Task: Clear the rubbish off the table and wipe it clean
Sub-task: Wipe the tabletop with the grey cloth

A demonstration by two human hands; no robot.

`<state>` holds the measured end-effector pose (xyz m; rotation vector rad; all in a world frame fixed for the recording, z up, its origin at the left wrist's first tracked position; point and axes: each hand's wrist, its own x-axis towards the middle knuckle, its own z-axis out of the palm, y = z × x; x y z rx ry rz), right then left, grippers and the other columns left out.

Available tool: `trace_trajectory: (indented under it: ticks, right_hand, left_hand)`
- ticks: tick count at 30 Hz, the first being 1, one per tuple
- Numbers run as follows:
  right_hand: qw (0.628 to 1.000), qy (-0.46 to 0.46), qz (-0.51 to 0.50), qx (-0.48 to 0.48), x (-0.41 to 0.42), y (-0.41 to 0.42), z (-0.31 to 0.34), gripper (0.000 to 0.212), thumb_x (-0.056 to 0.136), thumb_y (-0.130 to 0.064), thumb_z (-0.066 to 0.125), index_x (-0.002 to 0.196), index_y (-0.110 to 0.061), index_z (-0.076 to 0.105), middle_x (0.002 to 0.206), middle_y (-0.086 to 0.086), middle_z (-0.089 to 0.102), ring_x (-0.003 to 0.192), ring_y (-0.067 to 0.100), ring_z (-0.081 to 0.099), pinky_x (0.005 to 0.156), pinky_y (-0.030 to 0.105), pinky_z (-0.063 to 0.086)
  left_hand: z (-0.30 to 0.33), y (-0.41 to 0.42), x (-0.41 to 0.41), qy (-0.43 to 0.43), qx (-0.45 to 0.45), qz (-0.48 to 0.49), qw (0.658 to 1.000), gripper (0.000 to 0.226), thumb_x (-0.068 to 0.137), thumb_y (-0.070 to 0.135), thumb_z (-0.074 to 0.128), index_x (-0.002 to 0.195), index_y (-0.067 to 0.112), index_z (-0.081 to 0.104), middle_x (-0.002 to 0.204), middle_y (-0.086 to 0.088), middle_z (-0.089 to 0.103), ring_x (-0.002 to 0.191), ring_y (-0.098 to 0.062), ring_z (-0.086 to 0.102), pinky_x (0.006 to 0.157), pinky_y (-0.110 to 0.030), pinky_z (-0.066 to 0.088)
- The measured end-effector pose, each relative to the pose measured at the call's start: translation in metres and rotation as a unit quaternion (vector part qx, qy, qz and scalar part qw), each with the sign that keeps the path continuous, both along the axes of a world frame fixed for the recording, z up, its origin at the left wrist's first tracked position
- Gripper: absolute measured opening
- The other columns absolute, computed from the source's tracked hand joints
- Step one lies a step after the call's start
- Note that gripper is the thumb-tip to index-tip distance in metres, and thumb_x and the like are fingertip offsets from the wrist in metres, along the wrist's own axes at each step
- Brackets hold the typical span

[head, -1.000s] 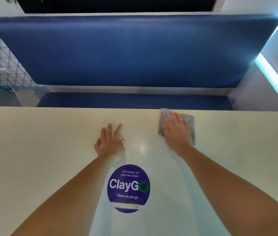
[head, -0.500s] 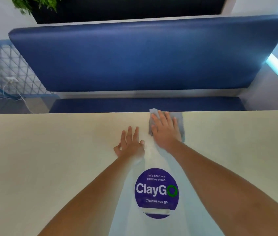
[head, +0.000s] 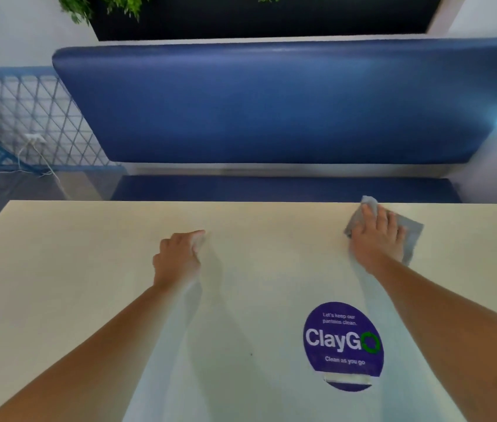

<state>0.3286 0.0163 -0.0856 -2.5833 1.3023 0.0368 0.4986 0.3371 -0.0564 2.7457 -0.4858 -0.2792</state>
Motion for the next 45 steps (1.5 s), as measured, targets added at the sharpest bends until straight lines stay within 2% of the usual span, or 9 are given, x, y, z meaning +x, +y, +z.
trace_trajectory:
  ticks: [4,7,10,15,21,25,33,37,45]
  right_hand:
    - [0.996,-0.023,0.088,-0.008,0.073,0.082,-0.004,0.053,0.104,-0.04,0.011,0.155,-0.029,0.001,0.164,0.0,0.001,0.15,0.024,-0.002,0.121,0.048,0.001]
    - [0.991,-0.02,0.135,0.018,0.129,0.148,-0.002,0.053,0.104,-0.036,0.012,0.156,-0.031,0.002,0.164,-0.003,-0.003,0.15,0.021,-0.007,0.121,0.045,-0.004]
    - [0.977,-0.028,0.21,0.012,0.165,0.199,-0.005,0.052,0.104,-0.035,0.015,0.155,-0.032,0.005,0.164,-0.005,-0.002,0.15,0.02,-0.007,0.121,0.044,-0.006]
    - [0.96,-0.008,0.281,-0.002,0.151,0.176,-0.01,0.052,0.104,-0.035,0.012,0.154,-0.035,-0.002,0.163,-0.008,-0.004,0.15,0.018,-0.007,0.12,0.042,-0.004]
    - [0.994,0.014,0.103,-0.037,0.084,0.112,-0.009,0.059,0.1,-0.047,0.004,0.155,-0.029,-0.004,0.164,-0.002,-0.003,0.15,0.022,-0.004,0.122,0.047,0.001]
    - [1.0,-0.002,0.002,-0.001,0.11,0.137,-0.009,0.053,0.104,-0.038,0.013,0.156,-0.031,0.001,0.164,-0.001,-0.001,0.15,0.023,-0.003,0.121,0.047,0.0]
    - [0.969,0.014,0.246,0.007,0.221,0.268,-0.004,0.055,0.105,-0.031,0.018,0.155,-0.029,-0.005,0.164,-0.002,-0.01,0.15,0.025,-0.011,0.12,0.05,-0.004]
    - [0.94,0.032,0.339,-0.011,0.23,0.279,-0.002,0.057,0.106,-0.032,0.024,0.155,-0.031,-0.005,0.163,-0.006,-0.01,0.15,0.022,-0.011,0.12,0.046,-0.002]
    - [0.98,0.015,0.2,0.008,0.12,0.187,-0.004,0.052,0.106,-0.026,0.017,0.155,-0.034,-0.001,0.163,-0.011,-0.004,0.15,0.018,-0.006,0.119,0.044,-0.003]
  left_hand:
    - [-0.002,0.044,0.023,0.014,0.04,0.02,0.999,0.051,0.101,0.032,0.043,0.149,0.037,0.025,0.156,0.001,0.018,0.142,-0.023,0.013,0.111,-0.043,0.021]
    - [-0.011,0.065,0.044,0.067,0.1,0.044,0.992,0.079,0.093,0.063,0.041,0.153,0.037,-0.003,0.162,0.004,-0.011,0.148,-0.02,-0.01,0.118,-0.046,0.005]
    - [-0.019,0.075,0.059,0.116,0.129,0.043,0.984,0.089,0.087,0.075,0.036,0.152,0.038,-0.012,0.16,0.008,-0.022,0.148,-0.017,-0.019,0.118,-0.045,-0.002]
    - [-0.02,0.074,0.061,0.145,0.135,0.044,0.979,0.089,0.087,0.076,0.035,0.151,0.04,-0.016,0.159,0.009,-0.026,0.147,-0.016,-0.023,0.119,-0.045,-0.003]
    - [-0.018,0.074,0.059,0.162,0.146,0.029,0.976,0.087,0.089,0.075,0.027,0.149,0.037,-0.022,0.158,0.007,-0.03,0.146,-0.019,-0.026,0.119,-0.047,-0.006]
    - [-0.015,0.072,0.059,0.164,0.156,0.018,0.974,0.086,0.091,0.073,0.026,0.149,0.034,-0.023,0.157,0.005,-0.031,0.146,-0.021,-0.027,0.118,-0.049,-0.006]
    - [-0.012,0.077,0.067,0.134,0.146,0.011,0.98,0.094,0.083,0.079,0.037,0.151,0.038,-0.014,0.16,0.008,-0.02,0.148,-0.019,-0.015,0.115,-0.046,0.009]
    - [-0.013,0.082,0.069,0.109,0.158,-0.002,0.981,0.095,0.081,0.081,0.035,0.152,0.038,-0.011,0.161,0.008,-0.017,0.148,-0.021,-0.012,0.113,-0.047,0.014]
    - [-0.01,0.087,0.069,0.124,0.143,-0.016,0.982,0.095,0.081,0.083,0.034,0.152,0.039,-0.012,0.16,0.01,-0.019,0.148,-0.019,-0.015,0.113,-0.047,0.013]
